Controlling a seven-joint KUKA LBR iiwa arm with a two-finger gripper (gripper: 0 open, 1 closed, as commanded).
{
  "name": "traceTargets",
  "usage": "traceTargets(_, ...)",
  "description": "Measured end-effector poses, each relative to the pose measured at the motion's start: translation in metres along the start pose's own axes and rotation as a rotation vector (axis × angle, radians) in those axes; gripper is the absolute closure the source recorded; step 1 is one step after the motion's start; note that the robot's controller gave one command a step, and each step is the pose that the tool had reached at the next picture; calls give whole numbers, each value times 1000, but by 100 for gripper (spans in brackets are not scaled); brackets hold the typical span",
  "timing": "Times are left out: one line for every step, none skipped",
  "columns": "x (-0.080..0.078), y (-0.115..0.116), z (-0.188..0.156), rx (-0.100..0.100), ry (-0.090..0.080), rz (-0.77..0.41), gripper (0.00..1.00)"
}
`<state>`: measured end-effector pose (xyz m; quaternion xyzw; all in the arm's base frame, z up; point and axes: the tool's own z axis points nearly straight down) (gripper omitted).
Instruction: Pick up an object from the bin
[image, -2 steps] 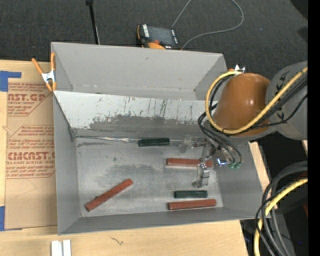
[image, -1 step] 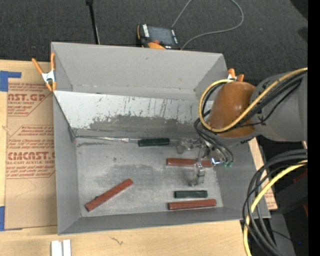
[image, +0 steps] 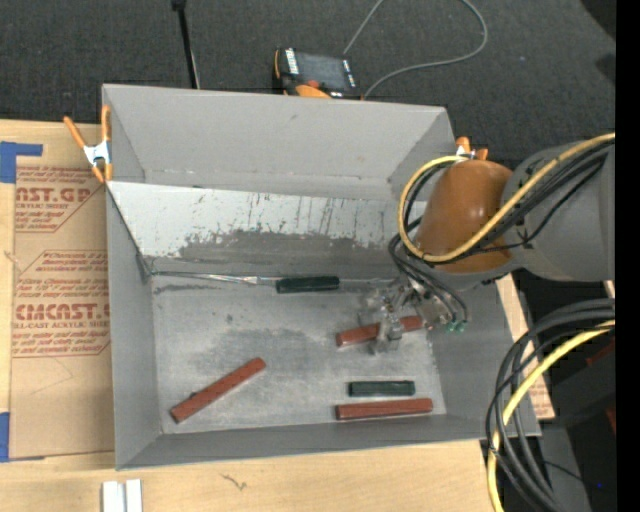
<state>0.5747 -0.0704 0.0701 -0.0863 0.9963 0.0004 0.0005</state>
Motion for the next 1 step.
traceTargets(-16, 13, -132, 3, -10, 20, 100)
